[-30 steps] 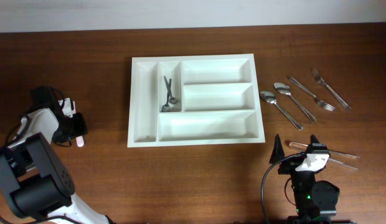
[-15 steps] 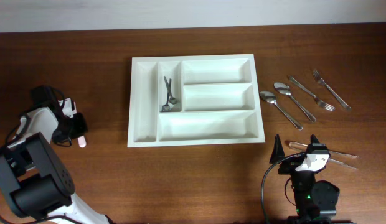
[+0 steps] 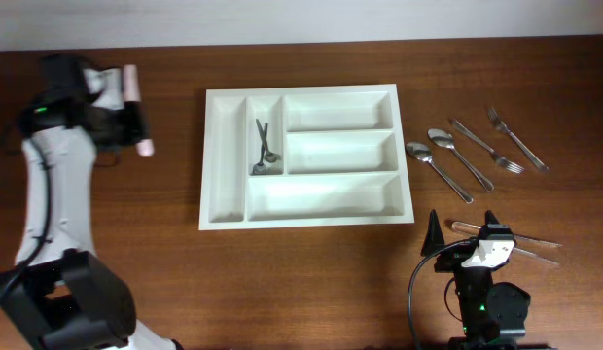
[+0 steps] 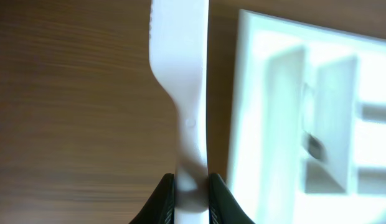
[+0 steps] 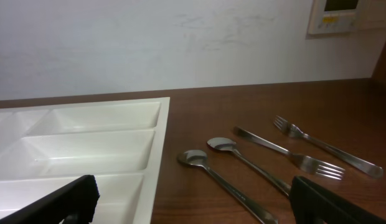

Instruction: Pack container

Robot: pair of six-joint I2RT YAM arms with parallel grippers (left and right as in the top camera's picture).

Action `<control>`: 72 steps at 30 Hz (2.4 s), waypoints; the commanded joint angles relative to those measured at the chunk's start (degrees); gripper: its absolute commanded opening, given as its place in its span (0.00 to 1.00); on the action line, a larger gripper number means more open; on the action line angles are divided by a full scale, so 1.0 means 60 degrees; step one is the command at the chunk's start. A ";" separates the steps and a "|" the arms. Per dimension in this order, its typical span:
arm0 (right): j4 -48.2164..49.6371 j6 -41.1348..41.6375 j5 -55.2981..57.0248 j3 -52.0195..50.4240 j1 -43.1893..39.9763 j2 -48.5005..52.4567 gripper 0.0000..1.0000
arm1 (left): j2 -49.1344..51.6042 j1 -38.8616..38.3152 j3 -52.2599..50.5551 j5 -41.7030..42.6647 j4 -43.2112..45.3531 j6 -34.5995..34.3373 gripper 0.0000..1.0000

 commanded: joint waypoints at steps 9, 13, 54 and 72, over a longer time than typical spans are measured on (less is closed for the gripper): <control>-0.0051 0.0076 0.0055 -0.0047 0.0058 -0.0055 0.99 | 0.0095 -0.3027 -0.0033 -0.1351 -0.0466 -0.0648 0.02; -0.0055 0.0076 0.0055 -0.0047 0.0058 -0.0055 0.99 | 0.0539 -0.3519 -0.0033 -0.1461 -0.0557 -0.0790 0.02; -0.0055 0.0076 0.0055 -0.0047 0.0058 -0.0055 0.99 | -0.0109 -0.2911 0.4681 -0.2415 -0.2299 -0.1213 0.99; -0.0051 0.0076 0.0055 -0.0047 0.0058 -0.0055 0.99 | -0.3748 -0.2871 0.4728 -0.6062 -0.3151 -0.1206 0.99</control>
